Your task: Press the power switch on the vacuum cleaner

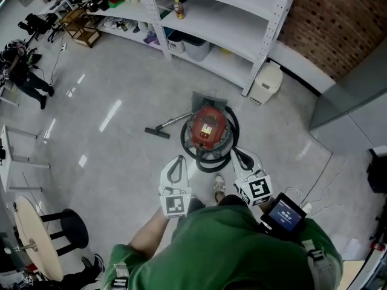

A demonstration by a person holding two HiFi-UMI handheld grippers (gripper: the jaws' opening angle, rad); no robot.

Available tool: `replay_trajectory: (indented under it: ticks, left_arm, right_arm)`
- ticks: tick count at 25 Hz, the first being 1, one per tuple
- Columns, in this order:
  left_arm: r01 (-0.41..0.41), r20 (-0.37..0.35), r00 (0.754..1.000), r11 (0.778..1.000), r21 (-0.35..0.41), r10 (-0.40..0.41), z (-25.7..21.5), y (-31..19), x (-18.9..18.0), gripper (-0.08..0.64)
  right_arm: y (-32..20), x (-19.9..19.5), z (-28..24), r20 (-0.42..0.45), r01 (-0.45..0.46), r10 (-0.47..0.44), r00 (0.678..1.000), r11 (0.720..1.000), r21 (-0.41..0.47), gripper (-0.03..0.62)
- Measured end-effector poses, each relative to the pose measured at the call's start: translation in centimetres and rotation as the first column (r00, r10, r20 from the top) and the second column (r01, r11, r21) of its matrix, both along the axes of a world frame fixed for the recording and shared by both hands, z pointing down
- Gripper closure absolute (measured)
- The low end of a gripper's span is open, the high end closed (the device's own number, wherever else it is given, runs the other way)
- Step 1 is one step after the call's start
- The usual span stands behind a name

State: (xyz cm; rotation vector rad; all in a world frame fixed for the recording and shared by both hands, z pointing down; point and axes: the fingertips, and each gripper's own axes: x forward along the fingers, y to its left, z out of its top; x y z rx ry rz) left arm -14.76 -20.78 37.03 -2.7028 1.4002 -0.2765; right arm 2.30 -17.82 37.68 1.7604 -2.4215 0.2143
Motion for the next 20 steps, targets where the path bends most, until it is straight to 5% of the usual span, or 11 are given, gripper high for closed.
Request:
replay_trajectory:
  ticks: [4, 20]
  left_arm:
    - [-0.046, -0.057, 0.997, 0.999, -0.01, 0.045, 0.2, 3.5, -3.7, 0.555]
    - [-0.21, -0.071, 0.976, 0.977, -0.044, 0.206, -0.1, 7.5, -6.1, 0.555]
  right_arm:
    - [4.2, -4.4, -0.9, -0.021, -0.036, 0.036, 0.999, 0.999, 0.013, 0.591]
    - [11.8, -8.0, -0.9, -0.029, -0.222, 0.222, 0.975, 0.975, 0.006, 0.591]
